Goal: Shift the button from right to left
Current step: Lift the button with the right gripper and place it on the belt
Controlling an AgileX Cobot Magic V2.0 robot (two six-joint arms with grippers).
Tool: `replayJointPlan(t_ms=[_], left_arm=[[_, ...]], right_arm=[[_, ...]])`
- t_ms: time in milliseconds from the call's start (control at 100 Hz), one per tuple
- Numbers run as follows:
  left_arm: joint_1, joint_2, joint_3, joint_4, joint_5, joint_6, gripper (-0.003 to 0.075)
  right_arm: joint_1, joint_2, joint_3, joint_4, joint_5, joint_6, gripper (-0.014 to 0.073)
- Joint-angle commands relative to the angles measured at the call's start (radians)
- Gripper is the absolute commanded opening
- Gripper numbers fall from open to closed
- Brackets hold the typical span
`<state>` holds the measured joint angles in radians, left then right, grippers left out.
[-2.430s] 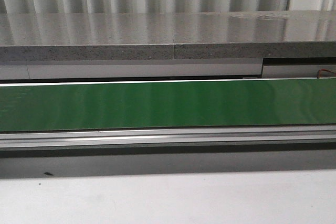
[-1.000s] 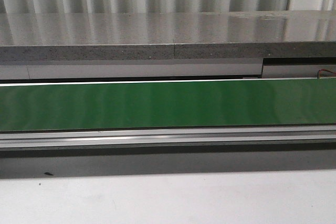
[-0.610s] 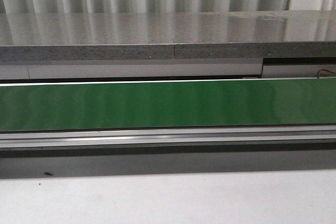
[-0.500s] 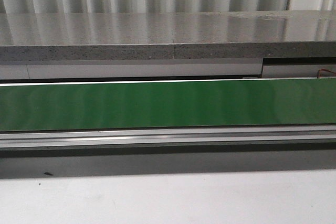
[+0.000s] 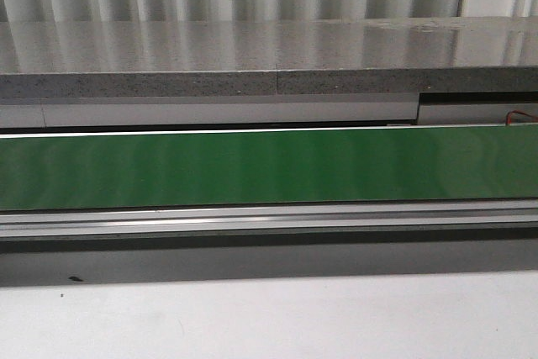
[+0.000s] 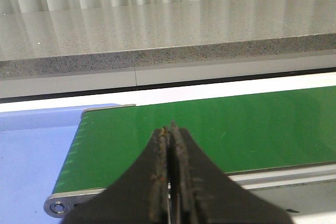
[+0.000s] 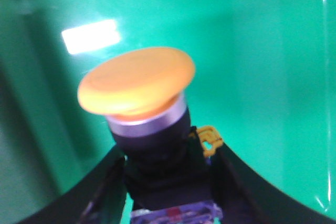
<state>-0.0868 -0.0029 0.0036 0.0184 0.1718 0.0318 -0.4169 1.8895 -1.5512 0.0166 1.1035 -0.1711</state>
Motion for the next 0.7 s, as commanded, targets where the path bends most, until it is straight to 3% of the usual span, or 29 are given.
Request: replayJointPlan(t_ms=[0,390,690], left_arm=[[-0.001,-0.032,0.039,-0.003,-0.081,-0.008,-0.0020],[-0.001,-0.032,0.039,-0.003,-0.081,-0.008,-0.0020],[-0.001,-0.032,0.039,-0.003,-0.081,-0.008,-0.0020]], right_arm=[[0.029,-0.094,-0.032,0.010,0.025,-0.002,0.0195],[0.232,-0.119,-0.013,0.087,0.077,0.050,0.0195],[0.251,-0.115,0.004,0.059,0.034,0.138,0.0195]])
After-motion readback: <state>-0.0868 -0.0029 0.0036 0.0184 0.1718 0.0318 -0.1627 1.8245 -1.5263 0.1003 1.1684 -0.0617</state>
